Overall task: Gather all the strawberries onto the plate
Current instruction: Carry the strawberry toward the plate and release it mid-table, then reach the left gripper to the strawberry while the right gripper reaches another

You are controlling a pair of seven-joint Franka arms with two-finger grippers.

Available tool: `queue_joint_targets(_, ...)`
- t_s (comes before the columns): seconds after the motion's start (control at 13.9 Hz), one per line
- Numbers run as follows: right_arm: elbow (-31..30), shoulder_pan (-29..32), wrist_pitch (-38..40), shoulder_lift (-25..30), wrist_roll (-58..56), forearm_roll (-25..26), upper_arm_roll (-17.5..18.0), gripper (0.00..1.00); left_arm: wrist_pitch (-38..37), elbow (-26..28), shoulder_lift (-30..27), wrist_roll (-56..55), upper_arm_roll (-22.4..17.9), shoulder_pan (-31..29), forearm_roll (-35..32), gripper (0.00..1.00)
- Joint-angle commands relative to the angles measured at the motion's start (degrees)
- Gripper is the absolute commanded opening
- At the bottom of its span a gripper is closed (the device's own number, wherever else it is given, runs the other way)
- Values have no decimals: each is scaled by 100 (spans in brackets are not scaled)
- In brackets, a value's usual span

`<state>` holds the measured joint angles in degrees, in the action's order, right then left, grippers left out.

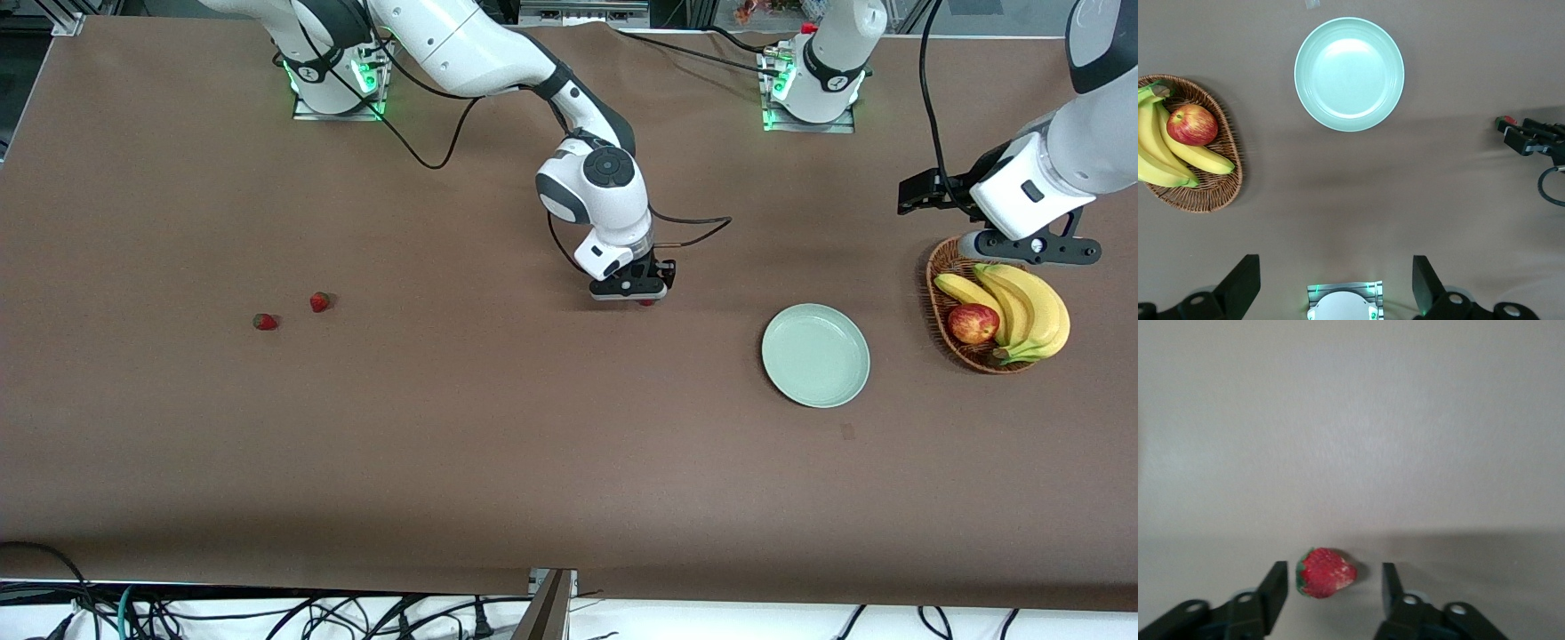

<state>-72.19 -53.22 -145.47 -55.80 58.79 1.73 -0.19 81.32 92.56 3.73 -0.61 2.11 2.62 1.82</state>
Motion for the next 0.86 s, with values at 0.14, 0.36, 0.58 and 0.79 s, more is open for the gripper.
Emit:
queue_joint_targets(0.14, 135, 828, 1061, 569, -1067, -94, -7, 100, -134, -10, 110, 43, 53, 45, 29, 100)
queue_joint_targets(0.36, 118, 1514, 1845, 939, -2071, -102, -7, 100, -222, -106, 190, 34, 264, 108, 20, 100)
queue_joint_targets(0.58, 91, 2095, 2470, 1098, -3107, -103, -34, 100, -248, -88, 181, 17, 264, 72, 38, 100)
queue_joint_targets(0.79, 56, 2902, 2847, 1124, -3602, -94, -51, 100, -310, -88, 442, -1, 281, 177, 117, 100)
